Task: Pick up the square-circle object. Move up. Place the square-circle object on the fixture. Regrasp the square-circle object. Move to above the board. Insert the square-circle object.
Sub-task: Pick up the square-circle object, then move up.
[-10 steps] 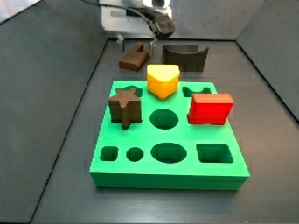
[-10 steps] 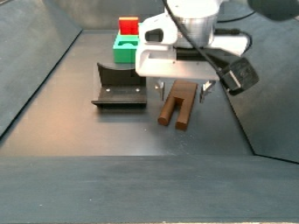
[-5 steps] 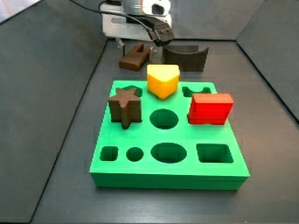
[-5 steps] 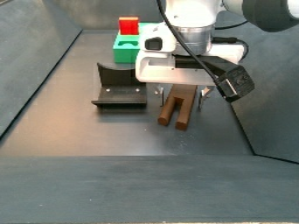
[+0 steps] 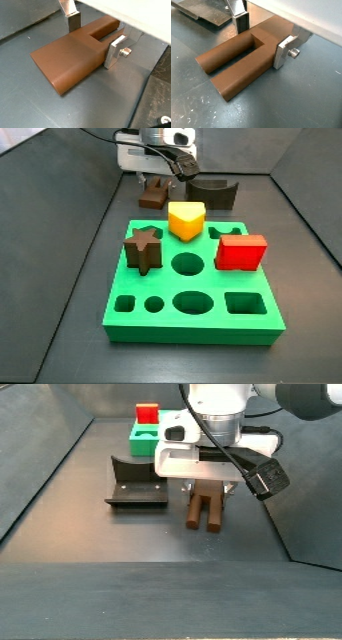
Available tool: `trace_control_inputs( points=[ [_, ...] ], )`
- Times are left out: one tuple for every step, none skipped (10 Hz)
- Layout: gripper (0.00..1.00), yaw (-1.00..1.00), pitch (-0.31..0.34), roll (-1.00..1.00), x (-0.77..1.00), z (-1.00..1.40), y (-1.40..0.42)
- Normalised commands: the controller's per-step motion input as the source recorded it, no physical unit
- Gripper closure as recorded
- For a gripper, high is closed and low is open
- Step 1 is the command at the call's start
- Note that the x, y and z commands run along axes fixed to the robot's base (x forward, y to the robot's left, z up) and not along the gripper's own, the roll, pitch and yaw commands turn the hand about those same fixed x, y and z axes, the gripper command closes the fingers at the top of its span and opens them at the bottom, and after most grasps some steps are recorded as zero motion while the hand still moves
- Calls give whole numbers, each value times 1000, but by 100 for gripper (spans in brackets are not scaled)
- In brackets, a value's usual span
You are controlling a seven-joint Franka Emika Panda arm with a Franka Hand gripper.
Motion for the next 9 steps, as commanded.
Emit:
trace_control_inputs(
  points=[
    [100,0,0,0,0,0,0],
    [100,0,0,0,0,0,0],
    [100,0,0,0,0,0,0],
    [100,0,0,0,0,0,0],
    [100,0,0,0,0,0,0],
    [100,0,0,0,0,0,0],
    [100,0,0,0,0,833,0],
    [100,-36,-4,1,24,827,-6],
    [100,-40,26,10,8,706,2]
  ],
)
